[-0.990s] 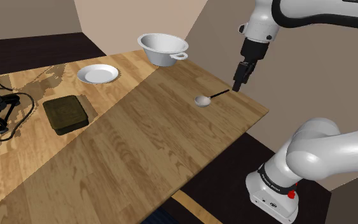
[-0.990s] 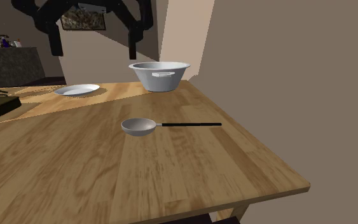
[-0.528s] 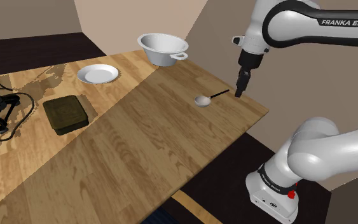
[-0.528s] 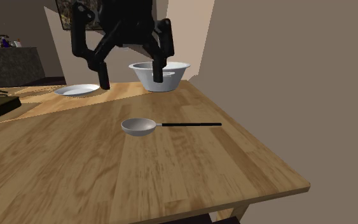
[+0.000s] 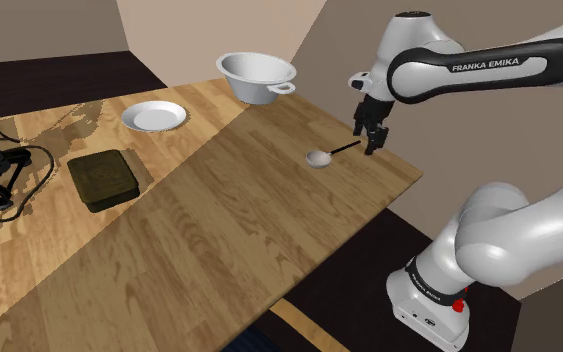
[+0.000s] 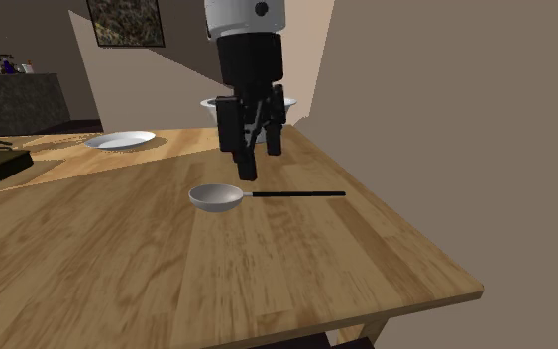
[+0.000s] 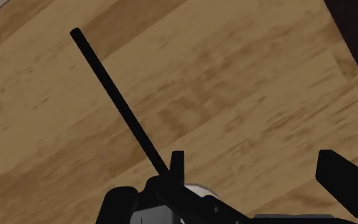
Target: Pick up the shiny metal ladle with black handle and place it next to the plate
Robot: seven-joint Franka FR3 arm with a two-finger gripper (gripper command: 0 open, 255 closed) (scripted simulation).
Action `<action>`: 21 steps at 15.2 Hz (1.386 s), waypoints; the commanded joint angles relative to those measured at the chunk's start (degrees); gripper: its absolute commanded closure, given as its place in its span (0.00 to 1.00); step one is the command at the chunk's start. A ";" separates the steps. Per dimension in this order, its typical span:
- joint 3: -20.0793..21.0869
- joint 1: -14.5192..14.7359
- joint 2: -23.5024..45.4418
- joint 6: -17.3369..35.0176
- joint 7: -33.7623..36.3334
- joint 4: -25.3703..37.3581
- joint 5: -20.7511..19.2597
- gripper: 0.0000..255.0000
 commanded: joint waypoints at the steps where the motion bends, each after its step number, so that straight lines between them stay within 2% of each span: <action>1: -2.82 1.31 3.07 4.77 -7.68 0.03 -2.16 0.00; 4: -6.98 3.93 9.11 12.16 -18.39 1.16 -3.87 0.00; 7: -10.94 7.12 15.81 19.50 -29.62 3.01 -3.68 0.00; 15: -13.17 7.93 22.13 27.40 -31.88 1.56 -2.27 0.00; 21: -13.16 7.92 22.13 27.40 -31.88 1.56 -2.27 0.00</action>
